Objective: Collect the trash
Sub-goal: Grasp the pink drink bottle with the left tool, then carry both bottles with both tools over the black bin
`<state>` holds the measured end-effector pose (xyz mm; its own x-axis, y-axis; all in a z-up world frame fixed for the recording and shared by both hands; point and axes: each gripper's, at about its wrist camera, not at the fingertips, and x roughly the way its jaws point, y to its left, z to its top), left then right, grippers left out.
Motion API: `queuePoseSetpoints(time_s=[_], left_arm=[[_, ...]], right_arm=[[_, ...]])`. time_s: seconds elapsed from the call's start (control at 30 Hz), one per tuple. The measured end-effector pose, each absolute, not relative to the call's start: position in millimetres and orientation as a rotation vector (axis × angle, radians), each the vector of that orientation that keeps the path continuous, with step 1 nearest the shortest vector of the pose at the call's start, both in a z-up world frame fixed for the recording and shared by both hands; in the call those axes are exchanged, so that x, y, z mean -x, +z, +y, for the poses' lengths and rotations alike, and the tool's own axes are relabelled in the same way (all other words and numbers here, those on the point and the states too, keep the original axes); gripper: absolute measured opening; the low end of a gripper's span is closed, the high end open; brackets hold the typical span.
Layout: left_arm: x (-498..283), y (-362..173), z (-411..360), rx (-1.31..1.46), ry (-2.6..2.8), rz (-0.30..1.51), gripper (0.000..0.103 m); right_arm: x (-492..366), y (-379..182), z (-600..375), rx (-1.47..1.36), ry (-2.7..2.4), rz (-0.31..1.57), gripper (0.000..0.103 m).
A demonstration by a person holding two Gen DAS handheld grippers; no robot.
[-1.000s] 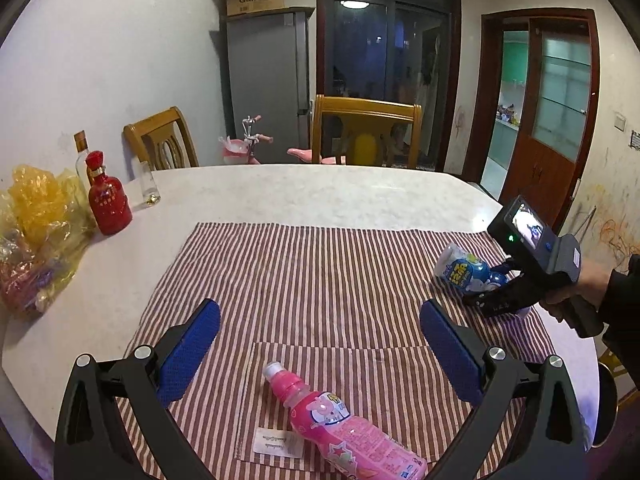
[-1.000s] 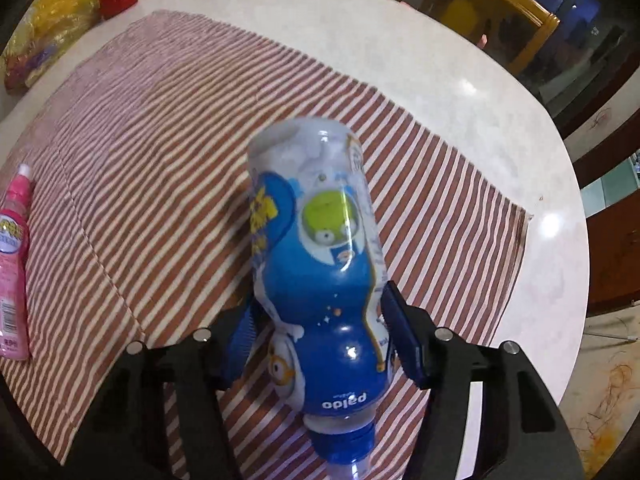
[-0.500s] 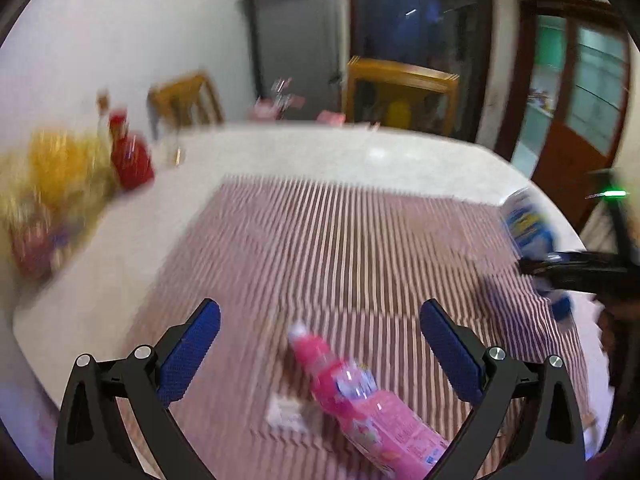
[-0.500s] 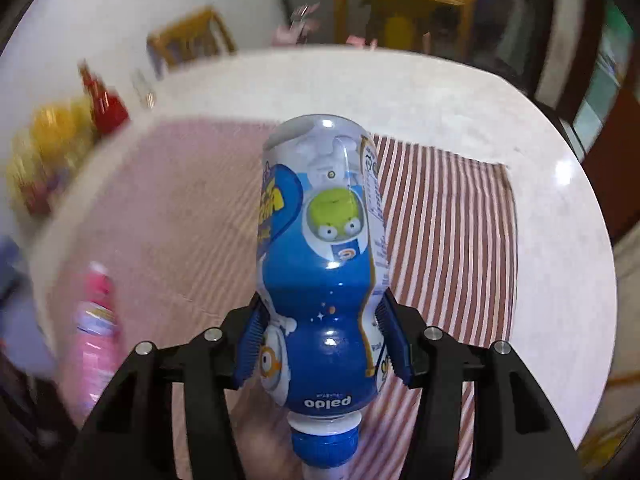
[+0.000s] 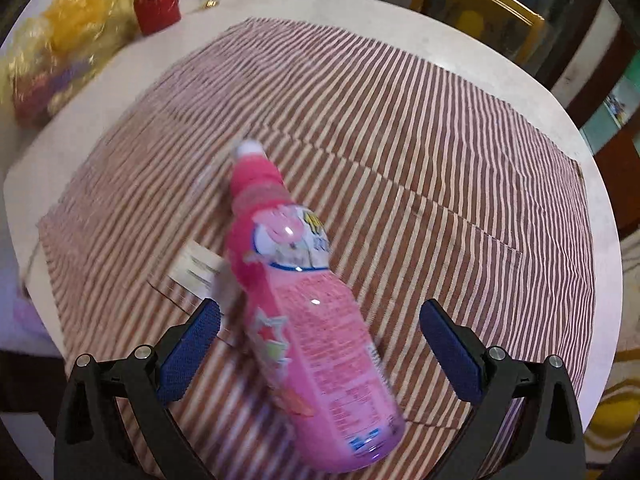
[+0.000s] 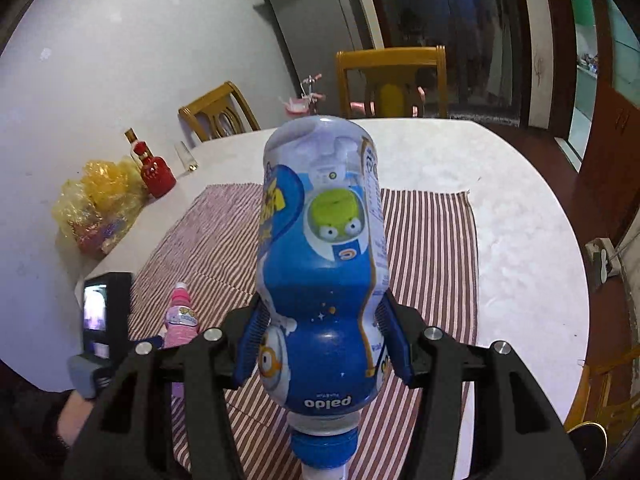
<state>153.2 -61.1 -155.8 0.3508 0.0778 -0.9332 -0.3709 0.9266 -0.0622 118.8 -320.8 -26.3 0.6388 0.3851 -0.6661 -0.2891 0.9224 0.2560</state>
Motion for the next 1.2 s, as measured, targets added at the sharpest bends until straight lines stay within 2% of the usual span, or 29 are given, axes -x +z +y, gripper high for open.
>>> queuePoseSetpoints(time_s=[0.17, 0.3, 0.37, 0.43, 0.53, 0.83, 1.2], left_arm=[[-150, -168, -61, 0.314, 0.334, 1.205, 0.095], [-156, -172, -55, 0.343, 0.301, 1.192, 0.087], [-155, -169, -53, 0.375, 0.214, 1.158, 0.078], [-154, -167, -51, 0.374, 0.178, 1.141, 0.061], [-154, -167, -47, 0.35, 0.127, 1.129, 0.056], [-149, -156, -47, 0.263, -0.056, 1.042, 0.051], [-132, -89, -67, 0.172, -0.195, 0.779, 0.051]], right_arm=[[-115, -21, -324, -0.134, 0.41, 0.763, 0.053], [-109, -14, -322, -0.133, 0.419, 0.743, 0.053], [-108, -12, -320, -0.133, 0.422, 0.735, 0.053], [-107, -9, -319, -0.136, 0.428, 0.728, 0.053], [-104, -7, -316, -0.143, 0.438, 0.719, 0.053], [-96, 0, -305, -0.144, 0.453, 0.705, 0.053], [-75, -16, -326, -0.276, 0.374, 0.707, 0.053]])
